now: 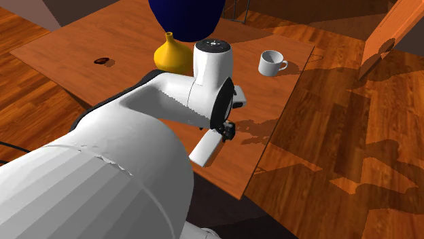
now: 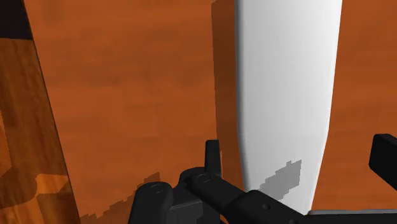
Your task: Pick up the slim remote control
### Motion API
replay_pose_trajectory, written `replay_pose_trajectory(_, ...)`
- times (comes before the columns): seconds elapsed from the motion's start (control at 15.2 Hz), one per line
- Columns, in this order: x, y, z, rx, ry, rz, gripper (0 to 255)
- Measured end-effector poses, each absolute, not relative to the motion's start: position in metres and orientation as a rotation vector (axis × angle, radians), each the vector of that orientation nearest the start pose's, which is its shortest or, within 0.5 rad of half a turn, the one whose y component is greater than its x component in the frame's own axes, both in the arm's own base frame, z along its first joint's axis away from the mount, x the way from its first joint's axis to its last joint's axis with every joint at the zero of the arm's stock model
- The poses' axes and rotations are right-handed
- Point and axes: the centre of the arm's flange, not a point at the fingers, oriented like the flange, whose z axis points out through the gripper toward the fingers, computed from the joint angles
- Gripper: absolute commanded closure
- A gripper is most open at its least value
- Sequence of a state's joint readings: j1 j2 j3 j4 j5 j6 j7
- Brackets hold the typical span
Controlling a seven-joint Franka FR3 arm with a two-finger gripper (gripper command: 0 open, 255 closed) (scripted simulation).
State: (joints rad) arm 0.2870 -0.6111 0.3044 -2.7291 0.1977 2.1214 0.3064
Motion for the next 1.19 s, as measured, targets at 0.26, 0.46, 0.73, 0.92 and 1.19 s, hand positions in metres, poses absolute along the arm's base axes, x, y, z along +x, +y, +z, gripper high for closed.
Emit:
replay_pose_trajectory(0.26, 0.288, 0.199, 0.372, -3.143, -0.208, 0.012, 0)
replay_pose_trajectory(0.46, 0.289, 0.199, 0.357, -3.143, -0.209, 0.012, 0)
replay_pose_trajectory(0.73, 0.288, 0.199, 0.353, -3.143, -0.209, 0.011, 255)
replay_pose_trajectory(0.92, 0.288, 0.199, 0.353, -3.143, -0.209, 0.012, 255)
replay_pose_trajectory(1.19, 0.288, 0.199, 0.353, -3.143, -0.209, 0.012, 255)
